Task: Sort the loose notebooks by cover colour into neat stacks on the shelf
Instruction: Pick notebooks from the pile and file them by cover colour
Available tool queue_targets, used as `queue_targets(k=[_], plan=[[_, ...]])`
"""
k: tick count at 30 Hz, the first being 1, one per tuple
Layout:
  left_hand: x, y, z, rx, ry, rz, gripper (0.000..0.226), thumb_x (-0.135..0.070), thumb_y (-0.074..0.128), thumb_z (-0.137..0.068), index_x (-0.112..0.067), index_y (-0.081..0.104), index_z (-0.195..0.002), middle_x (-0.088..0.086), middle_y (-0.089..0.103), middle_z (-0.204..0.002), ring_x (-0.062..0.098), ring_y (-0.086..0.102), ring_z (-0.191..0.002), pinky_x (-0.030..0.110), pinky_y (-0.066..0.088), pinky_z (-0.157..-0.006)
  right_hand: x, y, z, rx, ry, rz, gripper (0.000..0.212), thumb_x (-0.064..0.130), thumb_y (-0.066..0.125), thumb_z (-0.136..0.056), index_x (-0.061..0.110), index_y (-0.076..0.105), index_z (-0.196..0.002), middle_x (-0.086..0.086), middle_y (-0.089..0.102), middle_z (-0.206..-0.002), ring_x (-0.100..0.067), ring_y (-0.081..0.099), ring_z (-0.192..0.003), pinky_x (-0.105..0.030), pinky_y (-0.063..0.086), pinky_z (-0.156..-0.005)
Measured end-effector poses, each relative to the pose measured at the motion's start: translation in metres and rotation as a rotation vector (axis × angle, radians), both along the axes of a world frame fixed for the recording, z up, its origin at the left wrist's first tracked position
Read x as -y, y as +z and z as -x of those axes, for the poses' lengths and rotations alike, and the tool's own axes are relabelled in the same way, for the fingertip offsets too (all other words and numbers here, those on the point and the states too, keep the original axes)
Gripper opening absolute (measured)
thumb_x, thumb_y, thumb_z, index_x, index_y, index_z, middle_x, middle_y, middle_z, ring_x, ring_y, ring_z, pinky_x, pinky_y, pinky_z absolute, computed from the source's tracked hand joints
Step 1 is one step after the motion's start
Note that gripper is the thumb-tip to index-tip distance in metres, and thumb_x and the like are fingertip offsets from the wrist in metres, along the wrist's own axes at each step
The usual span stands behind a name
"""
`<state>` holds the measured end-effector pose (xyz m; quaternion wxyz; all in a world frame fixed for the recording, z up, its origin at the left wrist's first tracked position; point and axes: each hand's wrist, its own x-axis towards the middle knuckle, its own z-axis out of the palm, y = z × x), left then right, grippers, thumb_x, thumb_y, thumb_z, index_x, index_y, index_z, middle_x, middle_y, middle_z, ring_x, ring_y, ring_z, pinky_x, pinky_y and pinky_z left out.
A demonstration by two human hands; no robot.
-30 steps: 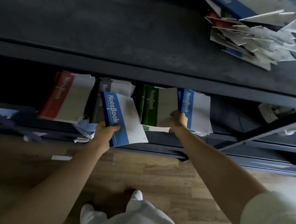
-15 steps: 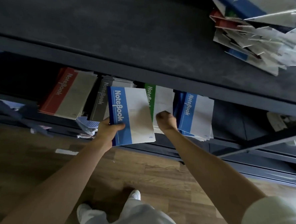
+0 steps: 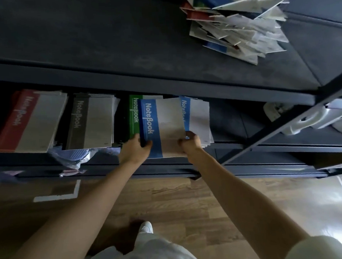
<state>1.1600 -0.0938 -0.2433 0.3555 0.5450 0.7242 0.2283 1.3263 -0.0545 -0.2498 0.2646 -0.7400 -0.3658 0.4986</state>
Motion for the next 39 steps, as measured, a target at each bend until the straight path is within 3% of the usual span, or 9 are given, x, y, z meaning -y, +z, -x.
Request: queue_targets(k=[2, 5, 9, 13, 19, 22, 26, 31, 39], plan=[[0.0, 0.0, -0.003, -0.221, -0.168, 0.031, 0.056, -0.046, 0.047, -0.094, -0.014, 0.037, -0.139, 0.013, 0.054, -0.13, 0.032, 0.055, -0.113, 0.033, 0.044, -0.078, -0.002, -0.002, -0.017, 0.013, -0.068, -0.017, 0.037, -0.004, 0.043, -0.09, 0.014, 0.056, -0.12, -0.007, 0.056, -0.096, -0.023, 0.052, -0.086, -0.03, 0.045, -0.064], [0.0, -0.001, 0.002, -0.516, -0.288, 0.046, 0.069, -0.058, 0.04, -0.092, -0.023, 0.02, -0.148, 0.01, 0.025, -0.152, 0.034, 0.03, -0.135, 0.042, 0.04, -0.096, -0.008, -0.012, -0.038, 0.048, -0.173, -0.018, 0.035, 0.0, 0.044, -0.089, 0.017, 0.058, -0.116, -0.009, 0.058, -0.098, -0.025, 0.051, -0.086, -0.029, 0.044, -0.061], [-0.004, -0.007, 0.012, -0.718, -0.334, 0.111, 0.076, -0.067, 0.032, -0.089, -0.028, 0.01, -0.15, 0.008, 0.0, -0.158, 0.034, 0.006, -0.144, 0.05, 0.026, -0.108, -0.014, -0.021, -0.06, 0.019, -0.317, 0.021, 0.04, 0.0, 0.047, -0.09, 0.015, 0.057, -0.125, -0.008, 0.056, -0.109, -0.024, 0.05, -0.092, -0.039, 0.049, -0.089], [-0.008, -0.01, 0.015, -0.766, -0.329, 0.132, 0.076, -0.067, 0.029, -0.089, -0.027, 0.008, -0.151, 0.009, -0.001, -0.158, 0.034, 0.003, -0.144, 0.05, 0.024, -0.109, -0.022, -0.028, -0.073, 0.094, -0.302, -0.002, 0.04, 0.003, 0.049, -0.091, 0.012, 0.055, -0.129, -0.012, 0.058, -0.122, -0.029, 0.055, -0.104, -0.028, 0.041, -0.084], [-0.004, -0.025, 0.019, -0.849, -0.367, 0.121, 0.074, -0.066, 0.028, -0.089, -0.026, 0.013, -0.149, 0.009, 0.0, -0.158, 0.036, 0.003, -0.144, 0.05, 0.025, -0.109, -0.038, -0.038, -0.079, 0.403, -0.172, -0.025, 0.035, 0.005, 0.045, -0.092, 0.002, 0.056, -0.125, -0.021, 0.058, -0.124, -0.036, 0.053, -0.115, -0.038, 0.043, -0.096], [0.001, -0.029, 0.023, -0.872, -0.369, 0.101, 0.072, -0.065, 0.031, -0.089, -0.025, 0.019, -0.147, 0.01, 0.004, -0.157, 0.036, 0.007, -0.143, 0.051, 0.028, -0.108, -0.037, -0.041, -0.076, 0.553, -0.077, -0.102, 0.036, 0.003, 0.041, -0.092, -0.001, 0.054, -0.125, -0.022, 0.053, -0.127, -0.035, 0.049, -0.117, -0.035, 0.038, -0.096], [0.009, -0.027, 0.028, -0.856, -0.368, 0.093, 0.071, -0.064, 0.033, -0.089, -0.024, 0.022, -0.147, 0.01, 0.007, -0.157, 0.037, 0.008, -0.143, 0.05, 0.029, -0.107, -0.022, -0.039, -0.067, 0.55, 0.0, -0.142, 0.049, 0.01, 0.044, -0.094, 0.01, 0.038, -0.142, -0.022, 0.04, -0.134, -0.036, 0.042, -0.121, -0.042, 0.037, -0.102], [0.029, -0.019, 0.035, -0.811, -0.367, 0.058, 0.069, -0.063, 0.035, -0.09, -0.023, 0.025, -0.146, 0.011, 0.009, -0.156, 0.036, 0.009, -0.142, 0.049, 0.028, -0.106, 0.017, -0.024, -0.044, 0.779, 0.41, -0.024, 0.065, 0.04, 0.042, -0.097, 0.026, 0.009, -0.151, -0.013, 0.01, -0.155, -0.035, 0.014, -0.14, -0.048, 0.023, -0.112], [0.092, -0.001, 0.056, -0.762, -0.349, -0.053, 0.067, -0.06, 0.043, -0.088, -0.022, 0.033, -0.142, 0.012, 0.018, -0.152, 0.036, 0.019, -0.138, 0.046, 0.03, -0.103, 0.1, 0.0, 0.02, 0.922, 0.694, -0.061, 0.069, 0.052, 0.041, -0.094, 0.03, 0.009, -0.151, -0.01, 0.002, -0.158, -0.034, 0.004, -0.144, -0.058, 0.012, -0.113]])
